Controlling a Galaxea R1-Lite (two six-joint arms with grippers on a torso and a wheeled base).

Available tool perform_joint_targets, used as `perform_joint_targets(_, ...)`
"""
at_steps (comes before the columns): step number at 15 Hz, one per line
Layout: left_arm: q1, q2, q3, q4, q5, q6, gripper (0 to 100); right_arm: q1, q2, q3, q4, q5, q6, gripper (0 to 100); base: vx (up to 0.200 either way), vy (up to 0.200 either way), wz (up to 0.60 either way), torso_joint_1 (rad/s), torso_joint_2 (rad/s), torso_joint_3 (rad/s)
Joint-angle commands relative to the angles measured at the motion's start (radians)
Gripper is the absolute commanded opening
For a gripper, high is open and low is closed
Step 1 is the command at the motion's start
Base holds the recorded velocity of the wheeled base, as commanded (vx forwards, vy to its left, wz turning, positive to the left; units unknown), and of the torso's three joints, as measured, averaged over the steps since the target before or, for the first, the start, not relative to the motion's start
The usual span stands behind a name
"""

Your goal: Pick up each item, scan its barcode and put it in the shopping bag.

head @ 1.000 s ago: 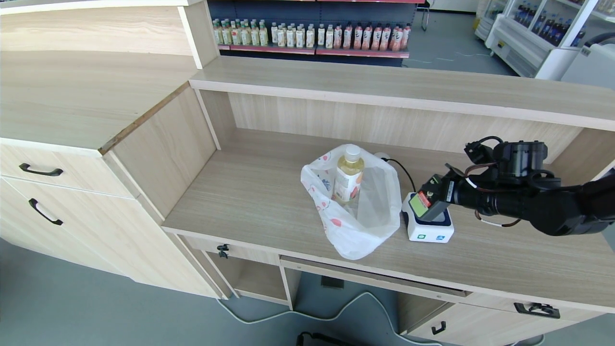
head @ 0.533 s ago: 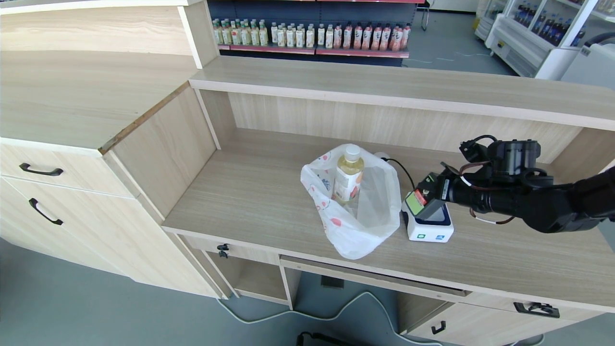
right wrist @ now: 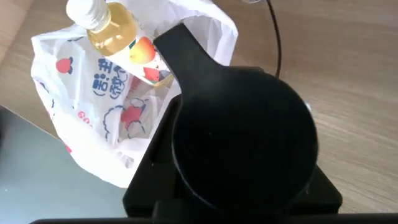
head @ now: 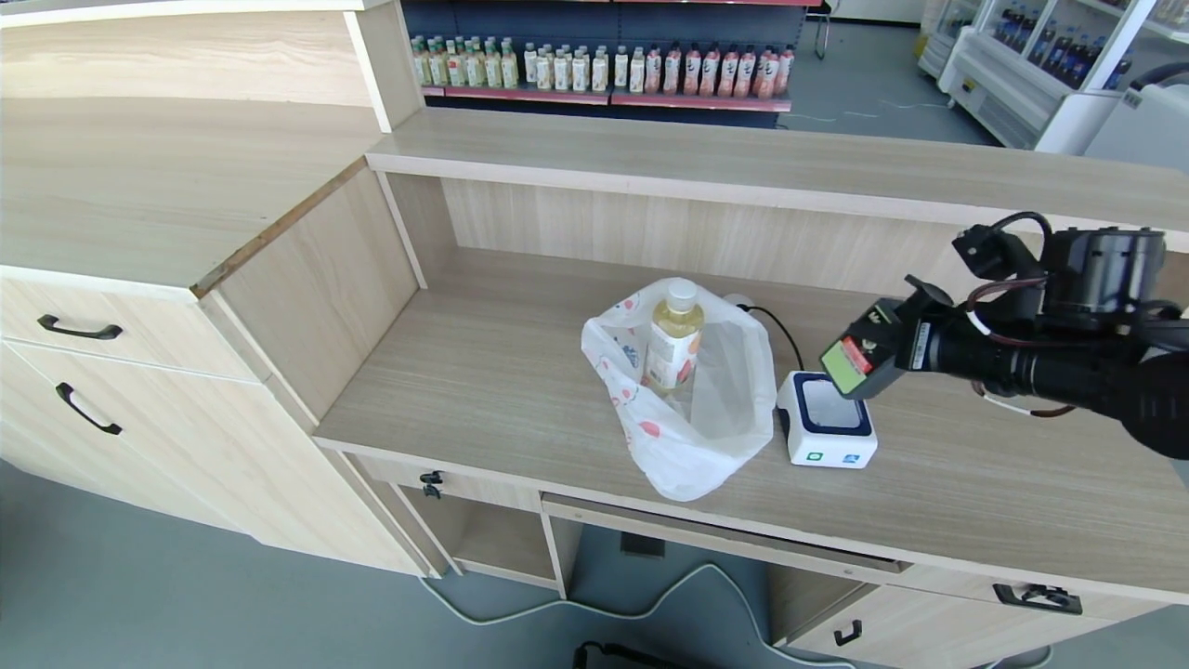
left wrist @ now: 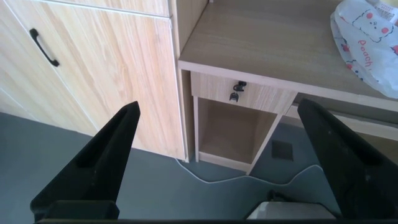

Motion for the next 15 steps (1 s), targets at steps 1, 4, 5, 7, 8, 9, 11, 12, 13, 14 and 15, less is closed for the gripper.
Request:
perform_joint_targets(1,0.000,0.000,0.000,0.000,0.001,-0.001,100,-0.197,-0.335,0.269,-0.028,-0.006,-0.438,0,0.000,0.000,0.00,0.000,0.00,0.000)
perform_joint_targets(4,0.000,0.000,0.000,0.000,-0.001,0.001,100,-0.260,-0.425,0.343,-0.051,-0.004,-0.609,0,0.000,0.000,0.00,0.000,0.00,0.000)
perform_joint_targets(5,0.000,0.000,0.000,0.000,-0.001,-0.001,100,-0.237,-0.431,0.347,-0.102,-0.003,-0.616,0,0.000,0.000,0.00,0.000,0.00,0.000)
perform_joint_targets(7,0.000,0.000,0.000,0.000,-0.001,-0.001,100,-0.183,-0.436,0.372,-0.196,-0.004,-0.663,0,0.000,0.000,0.00,0.000,0.00,0.000)
perform_joint_targets(8,0.000,0.000,0.000,0.000,0.001,-0.001,100,-0.162,-0.433,0.383,-0.225,-0.003,-0.704,0,0.000,0.000,0.00,0.000,0.00,0.000)
perform_joint_targets(9,0.000,0.000,0.000,0.000,0.001,-0.001,100,-0.139,-0.428,0.379,-0.229,-0.003,-0.737,0,0.000,0.000,0.00,0.000,0.00,0.000)
perform_joint_targets(11,0.000,0.000,0.000,0.000,0.001,-0.001,100,-0.070,-0.420,0.378,-0.231,0.001,-0.743,0,0.000,0.000,0.30,-0.001,0.00,-0.001)
perform_joint_targets(12,0.000,0.000,0.000,0.000,0.001,-0.001,100,-0.027,-0.419,0.378,-0.236,-0.001,-0.746,0,0.000,0.000,0.60,-0.002,0.00,0.002)
perform_joint_targets(13,0.000,0.000,0.000,0.000,-0.001,-0.001,100,0.004,-0.404,0.378,-0.252,-0.004,-0.749,0,0.000,0.000,0.60,-0.002,0.00,0.002)
perform_joint_targets(14,0.000,0.000,0.000,0.000,0.001,-0.001,100,0.030,-0.365,0.376,-0.285,-0.004,-0.754,0,0.000,0.000,0.60,-0.002,0.01,0.002)
perform_joint_targets(15,0.000,0.000,0.000,0.000,0.001,-0.001,100,0.050,-0.327,0.375,-0.312,-0.001,-0.749,0,0.000,0.000,0.60,0.002,0.01,0.012)
